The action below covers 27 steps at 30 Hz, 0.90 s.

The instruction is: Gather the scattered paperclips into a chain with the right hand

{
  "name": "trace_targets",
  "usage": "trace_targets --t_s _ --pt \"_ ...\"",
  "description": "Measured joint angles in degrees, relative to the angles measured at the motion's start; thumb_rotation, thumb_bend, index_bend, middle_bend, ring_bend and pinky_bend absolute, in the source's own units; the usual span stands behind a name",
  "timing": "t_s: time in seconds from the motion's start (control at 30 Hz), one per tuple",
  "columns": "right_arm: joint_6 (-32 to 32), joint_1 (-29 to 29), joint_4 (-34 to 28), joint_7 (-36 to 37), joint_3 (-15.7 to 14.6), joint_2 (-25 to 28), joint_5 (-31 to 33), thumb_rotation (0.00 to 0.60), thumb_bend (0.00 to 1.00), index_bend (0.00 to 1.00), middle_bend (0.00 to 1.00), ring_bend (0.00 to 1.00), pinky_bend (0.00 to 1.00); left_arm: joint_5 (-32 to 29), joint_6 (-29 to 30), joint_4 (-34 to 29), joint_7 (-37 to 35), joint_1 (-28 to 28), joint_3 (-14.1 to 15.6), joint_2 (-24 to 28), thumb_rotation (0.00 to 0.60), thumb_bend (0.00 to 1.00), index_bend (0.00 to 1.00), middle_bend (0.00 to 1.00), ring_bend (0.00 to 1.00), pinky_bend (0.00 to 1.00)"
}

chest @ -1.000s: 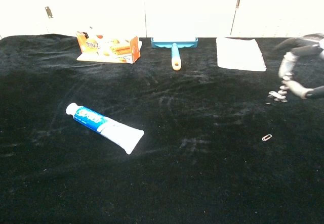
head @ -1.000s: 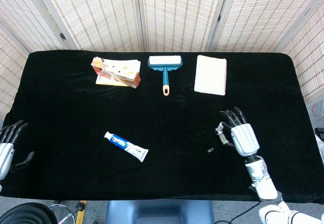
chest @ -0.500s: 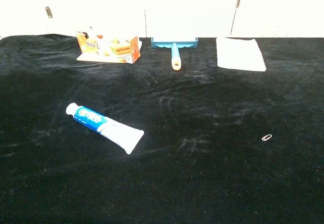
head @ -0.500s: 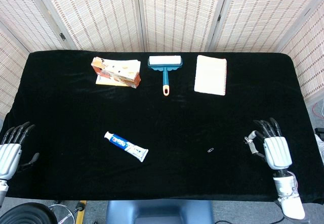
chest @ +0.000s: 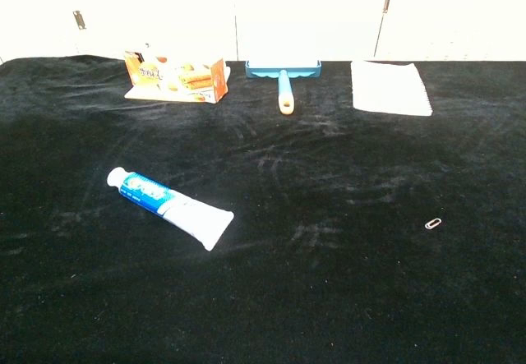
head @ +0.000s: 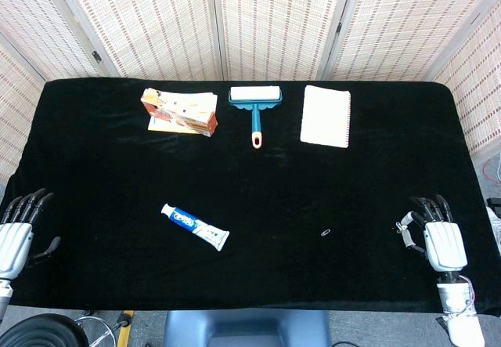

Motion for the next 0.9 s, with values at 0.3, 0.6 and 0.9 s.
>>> trace_targets --t_s 0.3,0.6,0.9 --pt "-3.42 0.2 -0.18 -2.76 -1.31 1.9 -1.05 0.6 0.5 0.31 0.0 0.04 0.0 -0.23 0.62 -0.06 -0.29 0.33 -0.18 0.16 0.6 0.41 0.0 0.06 0.07 0.08" --pt "-7.57 0.05 -6.89 -9.77 -1.57 6.52 0.84 0.6 0.31 0.0 0.0 0.0 0.0 -0.17 0.44 -0.05 -0.22 0.28 -0.11 0.13 0.6 0.41 0.0 0.06 0.07 0.08" --pt "-7.01 -0.93 -12.14 -10.66 -1.14 10.29 1.19 0.6 0.31 0.0 0.0 0.0 0.0 0.02 0.5 -0.16 0.01 0.26 -0.06 0.09 0.6 0.41 0.0 0.06 0.07 0.08"
